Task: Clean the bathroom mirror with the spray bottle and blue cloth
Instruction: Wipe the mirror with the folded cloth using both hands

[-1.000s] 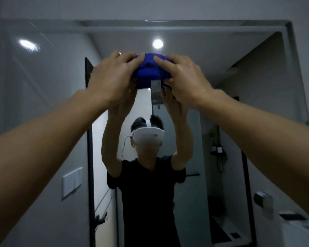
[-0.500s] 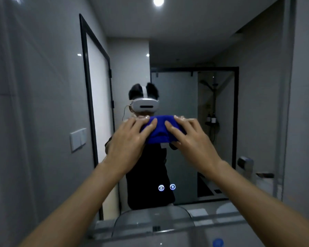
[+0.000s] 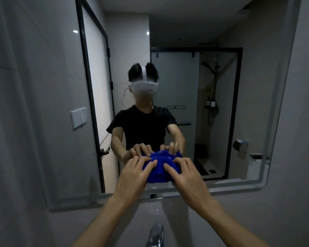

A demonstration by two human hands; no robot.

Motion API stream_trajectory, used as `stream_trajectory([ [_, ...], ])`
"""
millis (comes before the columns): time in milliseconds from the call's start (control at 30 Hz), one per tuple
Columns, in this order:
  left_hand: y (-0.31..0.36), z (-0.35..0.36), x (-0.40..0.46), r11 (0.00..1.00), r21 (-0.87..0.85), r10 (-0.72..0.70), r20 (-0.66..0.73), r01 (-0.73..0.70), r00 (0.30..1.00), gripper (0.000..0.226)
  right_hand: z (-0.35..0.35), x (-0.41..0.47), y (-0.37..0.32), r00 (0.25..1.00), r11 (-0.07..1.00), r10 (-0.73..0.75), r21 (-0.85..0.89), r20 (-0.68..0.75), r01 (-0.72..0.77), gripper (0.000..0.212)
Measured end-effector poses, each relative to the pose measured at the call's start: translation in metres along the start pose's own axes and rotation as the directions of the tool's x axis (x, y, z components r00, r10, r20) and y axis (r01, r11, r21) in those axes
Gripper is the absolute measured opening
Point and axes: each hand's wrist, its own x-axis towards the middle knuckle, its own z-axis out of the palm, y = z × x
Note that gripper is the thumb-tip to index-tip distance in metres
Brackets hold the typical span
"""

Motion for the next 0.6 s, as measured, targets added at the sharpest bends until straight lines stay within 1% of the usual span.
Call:
stream_trajectory([
  [100, 0.008, 0.023, -0.016, 1.0, -0.003, 0.016, 0.003, -0.016, 1.0, 0.059, 0.021, -0.027, -0.009, 0.997, 0.999, 0.032, 0.037, 0.065, -0.034, 0.068],
  [200, 0.016, 0.042, -0.029, 1.0, -0.007, 0.01, 0.011, -0.009, 1.0, 0.055, 0.036, -0.043, -0.016, 0.99, 0.996, 0.057, 0.059, 0.125, -0.065, 0.065],
  [400, 0.026, 0.069, -0.051, 0.999, -0.039, -0.025, 0.116, 0.03, 0.993, 0.061, 0.055, -0.067, -0.026, 0.977, 0.994, 0.066, 0.075, 0.203, -0.083, 0.063],
  [533, 0.026, 0.068, -0.053, 0.999, -0.026, -0.02, 0.11, 0.023, 0.994, 0.061, 0.055, -0.068, -0.026, 0.976, 0.994, 0.065, 0.07, 0.207, -0.081, 0.062],
  [600, 0.024, 0.062, -0.051, 0.999, -0.032, -0.02, 0.108, 0.024, 0.994, 0.063, 0.05, -0.064, -0.025, 0.979, 0.995, 0.061, 0.066, 0.197, -0.075, 0.064],
])
